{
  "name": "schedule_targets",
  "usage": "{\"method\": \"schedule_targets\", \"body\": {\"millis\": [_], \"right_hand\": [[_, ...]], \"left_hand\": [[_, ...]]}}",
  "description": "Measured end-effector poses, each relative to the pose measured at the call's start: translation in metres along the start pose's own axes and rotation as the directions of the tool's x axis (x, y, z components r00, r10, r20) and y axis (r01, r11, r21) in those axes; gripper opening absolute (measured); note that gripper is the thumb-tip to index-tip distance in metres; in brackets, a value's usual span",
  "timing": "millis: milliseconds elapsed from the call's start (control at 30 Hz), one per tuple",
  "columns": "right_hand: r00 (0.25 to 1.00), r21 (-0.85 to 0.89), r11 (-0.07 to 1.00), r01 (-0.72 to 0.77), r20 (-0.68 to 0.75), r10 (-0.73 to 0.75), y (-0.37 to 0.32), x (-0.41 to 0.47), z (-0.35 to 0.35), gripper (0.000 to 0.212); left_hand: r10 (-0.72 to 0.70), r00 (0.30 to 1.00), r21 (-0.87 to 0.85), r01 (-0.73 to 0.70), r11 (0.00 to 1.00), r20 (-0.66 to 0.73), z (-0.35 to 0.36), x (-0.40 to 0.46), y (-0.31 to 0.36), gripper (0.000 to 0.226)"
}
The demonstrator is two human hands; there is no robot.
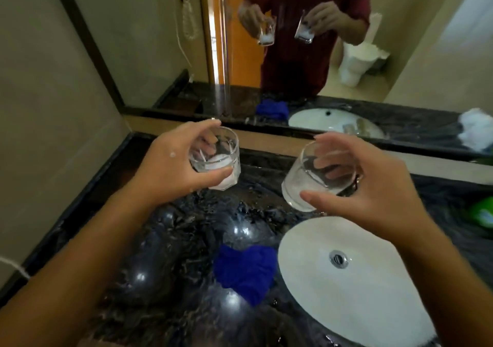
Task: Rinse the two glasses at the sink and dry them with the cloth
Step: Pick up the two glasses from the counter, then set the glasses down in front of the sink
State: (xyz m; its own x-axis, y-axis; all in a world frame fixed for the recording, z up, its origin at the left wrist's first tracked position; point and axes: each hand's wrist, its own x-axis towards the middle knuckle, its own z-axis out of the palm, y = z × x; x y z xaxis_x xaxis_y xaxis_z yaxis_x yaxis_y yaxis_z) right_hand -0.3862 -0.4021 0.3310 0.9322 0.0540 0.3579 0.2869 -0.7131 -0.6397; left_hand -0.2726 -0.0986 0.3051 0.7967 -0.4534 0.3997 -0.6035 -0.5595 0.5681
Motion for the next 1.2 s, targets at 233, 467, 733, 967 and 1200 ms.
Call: {"method": "schedule_targets", "body": {"millis": [233,467,733,967,1200], "right_hand": [[0.992,0.023,1.000,0.019,-0.129,-0.016,-0.034,-0.055,-0.041,0.076],[0.973,-0.077,0.995,-0.060,-0.228,0.041,-0.054,-0.135,-0.094,0.074],[0.950,-0.102,0.981,-0.163,-0.285,0.129,-0.014,-0.221,-0.155,0.074],[0.980,-0.201,0.964,-0.177,-0.125,0.154,0.069,-0.293,-0.186,0.077],[0.963,-0.246,0.938,-0.245,0.052,0.266,0.160,-0.357,-0.176,0.082]], "left_hand": [[0.140,0.990,-0.059,-0.140,0.988,-0.003,-0.025,-0.021,0.061,0.081],[0.243,0.968,-0.172,-0.230,0.958,0.059,0.005,-0.034,0.118,0.083],[0.286,0.952,-0.279,-0.247,0.928,0.109,0.077,-0.051,0.185,0.081],[0.185,0.971,-0.276,-0.138,0.951,0.153,0.169,-0.081,0.239,0.079],[-0.146,0.961,-0.292,0.213,0.932,0.236,0.260,-0.151,0.256,0.086]]}}
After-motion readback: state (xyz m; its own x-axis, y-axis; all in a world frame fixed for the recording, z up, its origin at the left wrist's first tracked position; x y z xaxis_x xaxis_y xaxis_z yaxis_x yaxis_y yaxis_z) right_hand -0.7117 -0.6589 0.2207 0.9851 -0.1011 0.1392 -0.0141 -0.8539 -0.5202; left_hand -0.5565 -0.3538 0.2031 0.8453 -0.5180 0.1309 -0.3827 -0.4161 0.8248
